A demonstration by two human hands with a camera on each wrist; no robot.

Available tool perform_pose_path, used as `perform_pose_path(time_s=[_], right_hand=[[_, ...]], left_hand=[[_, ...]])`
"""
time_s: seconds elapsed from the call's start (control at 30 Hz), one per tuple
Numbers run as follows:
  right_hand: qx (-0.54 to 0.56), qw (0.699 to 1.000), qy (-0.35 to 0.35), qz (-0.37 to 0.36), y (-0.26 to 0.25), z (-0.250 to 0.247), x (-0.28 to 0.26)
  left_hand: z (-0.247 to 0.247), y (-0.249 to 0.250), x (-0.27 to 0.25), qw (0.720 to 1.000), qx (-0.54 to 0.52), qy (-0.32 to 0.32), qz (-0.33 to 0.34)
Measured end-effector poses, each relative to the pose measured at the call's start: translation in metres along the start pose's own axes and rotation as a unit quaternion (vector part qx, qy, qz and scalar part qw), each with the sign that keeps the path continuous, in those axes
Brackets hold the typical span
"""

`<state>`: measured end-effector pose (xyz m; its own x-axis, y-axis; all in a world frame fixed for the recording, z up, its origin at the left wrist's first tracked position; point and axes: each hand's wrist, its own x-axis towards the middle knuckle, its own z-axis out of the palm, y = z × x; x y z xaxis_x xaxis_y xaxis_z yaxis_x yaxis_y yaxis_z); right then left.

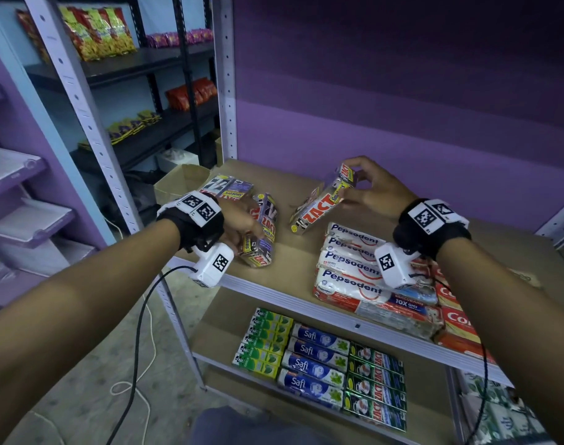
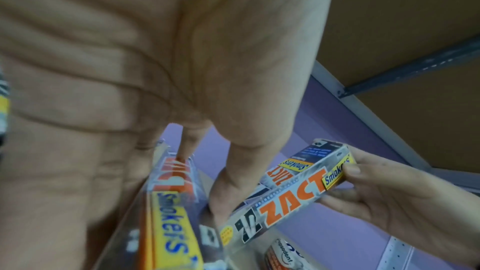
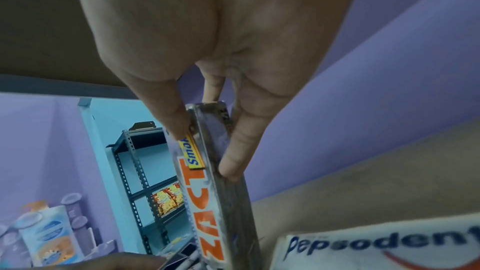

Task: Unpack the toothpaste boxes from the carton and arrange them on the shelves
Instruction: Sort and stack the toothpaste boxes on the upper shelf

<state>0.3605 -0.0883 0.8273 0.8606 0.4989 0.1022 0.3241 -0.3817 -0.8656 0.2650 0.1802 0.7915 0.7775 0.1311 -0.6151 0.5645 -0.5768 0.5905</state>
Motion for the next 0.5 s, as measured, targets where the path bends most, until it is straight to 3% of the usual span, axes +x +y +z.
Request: perform_pose_path(time_s=[0.17,0.3,0.4,0.5], right_hand=[[-0.106,0.994,0.032,-0.001,0.004,-0.017,-0.004],[-0.143,0.989,0.022,0.014,0.005,-0.023,-0.008],[-0.156,0.987,0.024,0.009,0.006,-0.025,-0.01],[-0.159,0.987,0.022,0.01,0.007,-0.027,-0.01]], left_hand=[[-0.009,0.005,-0.007,0.996,0.083,-0.037,0.005],[-0.018,0.008,0.001,0.985,0.17,-0.025,0.007],[-0.032,0.013,0.014,0.952,0.306,-0.006,0.009],[-0.043,0.015,0.029,0.9,0.43,0.035,0.061]])
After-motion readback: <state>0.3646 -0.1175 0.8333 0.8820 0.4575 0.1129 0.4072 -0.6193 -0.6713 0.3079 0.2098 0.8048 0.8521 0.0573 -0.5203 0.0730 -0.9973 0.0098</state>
